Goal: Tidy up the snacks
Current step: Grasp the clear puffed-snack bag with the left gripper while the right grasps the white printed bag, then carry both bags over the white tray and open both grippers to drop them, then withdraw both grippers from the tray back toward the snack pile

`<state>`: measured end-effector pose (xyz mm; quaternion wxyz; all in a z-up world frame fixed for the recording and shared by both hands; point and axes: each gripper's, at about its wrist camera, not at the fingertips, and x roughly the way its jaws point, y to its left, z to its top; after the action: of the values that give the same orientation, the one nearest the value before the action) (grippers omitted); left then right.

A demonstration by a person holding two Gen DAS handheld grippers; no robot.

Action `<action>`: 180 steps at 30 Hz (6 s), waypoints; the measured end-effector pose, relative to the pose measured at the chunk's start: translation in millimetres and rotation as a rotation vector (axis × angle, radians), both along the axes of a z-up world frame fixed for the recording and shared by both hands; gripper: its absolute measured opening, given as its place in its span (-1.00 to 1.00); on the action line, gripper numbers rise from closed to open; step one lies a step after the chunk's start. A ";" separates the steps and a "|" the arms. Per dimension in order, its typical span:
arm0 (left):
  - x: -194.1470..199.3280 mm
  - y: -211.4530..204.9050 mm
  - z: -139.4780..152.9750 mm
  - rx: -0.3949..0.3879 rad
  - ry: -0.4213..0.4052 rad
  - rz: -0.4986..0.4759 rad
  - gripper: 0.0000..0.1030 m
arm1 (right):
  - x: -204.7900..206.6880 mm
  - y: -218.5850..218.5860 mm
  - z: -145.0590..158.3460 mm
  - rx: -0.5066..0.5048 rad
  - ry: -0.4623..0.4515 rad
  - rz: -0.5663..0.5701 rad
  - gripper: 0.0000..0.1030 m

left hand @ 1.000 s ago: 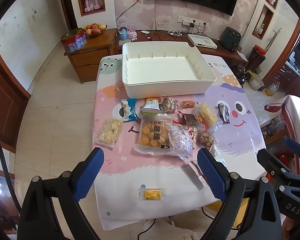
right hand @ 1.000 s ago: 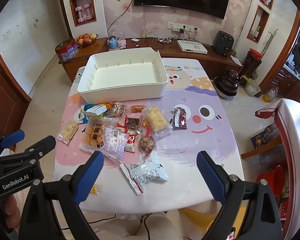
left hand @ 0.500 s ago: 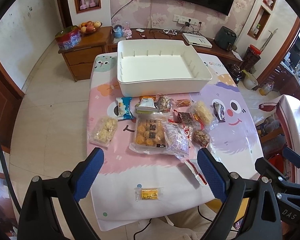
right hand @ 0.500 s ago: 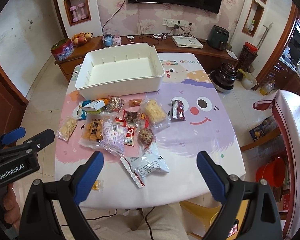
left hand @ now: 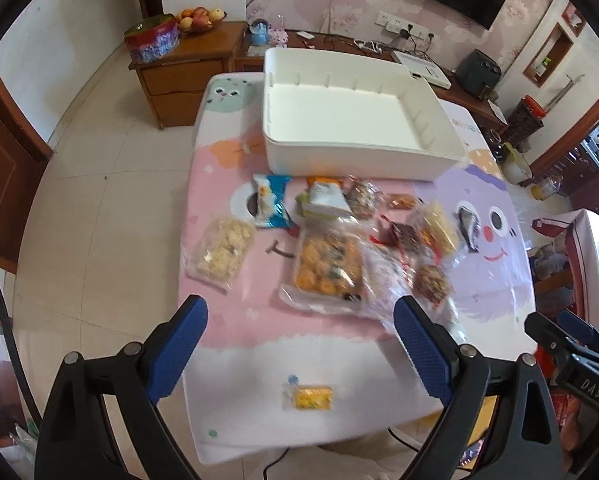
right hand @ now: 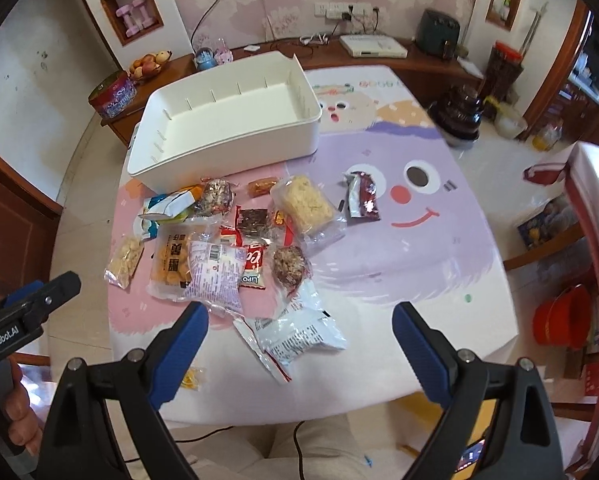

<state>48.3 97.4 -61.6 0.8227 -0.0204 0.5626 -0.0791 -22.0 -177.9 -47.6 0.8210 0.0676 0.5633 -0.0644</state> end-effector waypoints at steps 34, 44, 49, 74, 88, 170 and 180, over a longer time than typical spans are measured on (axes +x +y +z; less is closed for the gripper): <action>107.3 46.7 -184.4 0.074 0.191 0.089 0.55 | 16.0 -38.7 -150.4 0.403 0.345 -0.140 0.68; 103.7 55.2 -191.8 0.053 0.209 0.101 -0.04 | 18.3 -32.6 -173.7 0.402 0.419 -0.169 -0.31; 96.0 60.2 -193.1 0.046 0.203 0.104 -0.11 | 21.3 -24.3 -166.2 0.340 0.396 -0.124 -0.38; 110.3 -16.4 17.1 -0.067 -0.134 -0.025 -0.11 | 123.2 -6.9 46.0 0.121 -0.164 0.135 -0.45; 199.8 -40.9 43.4 -0.029 -0.226 0.079 -0.11 | 237.7 -2.6 82.6 -0.020 -0.380 0.152 -0.44; 52.3 -32.0 80.9 -0.044 -0.357 0.022 0.64 | 116.9 43.6 127.6 -0.106 -0.496 0.120 -0.06; -12.0 -35.0 89.3 -0.025 -0.390 -0.042 0.66 | 52.0 46.8 124.3 -0.067 -0.482 0.153 -0.06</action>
<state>36.3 62.4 27.6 0.9139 -0.0035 0.3919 -0.1057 30.1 -131.1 76.7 0.9358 0.0110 0.3524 -0.0030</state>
